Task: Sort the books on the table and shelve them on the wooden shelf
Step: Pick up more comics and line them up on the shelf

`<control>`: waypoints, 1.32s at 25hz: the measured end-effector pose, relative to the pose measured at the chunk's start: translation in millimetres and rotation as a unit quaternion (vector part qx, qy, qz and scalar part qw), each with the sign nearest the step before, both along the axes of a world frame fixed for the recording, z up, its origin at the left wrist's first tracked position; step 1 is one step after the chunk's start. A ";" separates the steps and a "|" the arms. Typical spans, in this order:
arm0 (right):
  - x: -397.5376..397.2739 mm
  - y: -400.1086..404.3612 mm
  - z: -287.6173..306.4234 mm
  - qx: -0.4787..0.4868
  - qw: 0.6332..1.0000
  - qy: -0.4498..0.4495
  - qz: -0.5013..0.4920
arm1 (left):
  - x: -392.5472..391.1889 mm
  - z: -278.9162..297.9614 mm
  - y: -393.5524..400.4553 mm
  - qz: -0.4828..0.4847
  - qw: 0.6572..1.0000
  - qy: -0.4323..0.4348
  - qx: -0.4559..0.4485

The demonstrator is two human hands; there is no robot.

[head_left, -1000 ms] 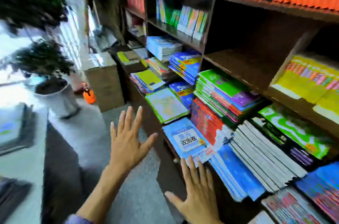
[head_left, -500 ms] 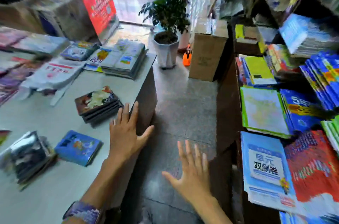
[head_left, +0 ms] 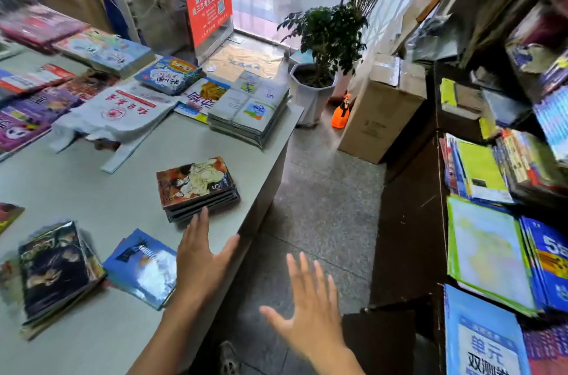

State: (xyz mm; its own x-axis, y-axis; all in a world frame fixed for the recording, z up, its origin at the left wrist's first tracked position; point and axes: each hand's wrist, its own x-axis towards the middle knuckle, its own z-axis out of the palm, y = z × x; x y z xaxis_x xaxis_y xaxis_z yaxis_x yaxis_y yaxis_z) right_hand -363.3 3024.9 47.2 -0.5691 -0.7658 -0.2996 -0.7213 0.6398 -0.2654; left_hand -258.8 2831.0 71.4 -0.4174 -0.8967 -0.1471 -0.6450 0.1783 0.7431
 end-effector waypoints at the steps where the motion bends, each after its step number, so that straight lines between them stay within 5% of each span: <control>1: -1.4 -15.0 0.2 0.002 1.000 0.007 0.004 | -0.4 -5.9 -9.9 0.008 0.999 0.015 0.033; 11: -44.6 -138.5 2.9 0.041 0.997 0.025 0.064 | -2.7 -59.7 -64.6 0.128 0.943 0.074 0.299; 13: -60.2 -165.1 -1.0 0.042 0.996 0.014 0.075 | -14.6 -65.1 -79.9 0.223 0.857 0.175 0.431; 15: -72.6 -194.8 -3.8 0.011 0.996 -0.009 0.088 | -24.2 -67.7 -99.3 0.316 0.699 0.311 0.561; 17: -87.0 -239.6 -11.0 -0.041 0.992 -0.037 0.115 | -30.7 -70.6 -124.4 0.357 0.634 0.373 0.576; 24: -115.7 -416.8 -39.2 0.018 0.951 -0.058 0.304 | -53.3 -98.5 -156.5 0.405 0.606 0.399 0.555; 28: -128.8 -453.3 -53.3 0.148 0.913 -0.129 0.357 | -82.3 -105.9 -148.0 0.468 0.582 0.423 0.513; 33: -140.1 -451.2 -61.0 0.195 0.891 -0.172 0.372 | -92.4 -103.9 -141.7 0.485 0.583 0.445 0.476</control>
State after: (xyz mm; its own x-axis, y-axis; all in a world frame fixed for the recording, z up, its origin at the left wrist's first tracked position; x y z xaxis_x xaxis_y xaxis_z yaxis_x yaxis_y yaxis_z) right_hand -503.4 2573.7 -13.8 0.2298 -0.6919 -0.6844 -0.9033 0.1102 -0.4146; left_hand -351.2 2689.3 -32.5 -0.0733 -0.4632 -0.8832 0.6182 -0.7160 0.3243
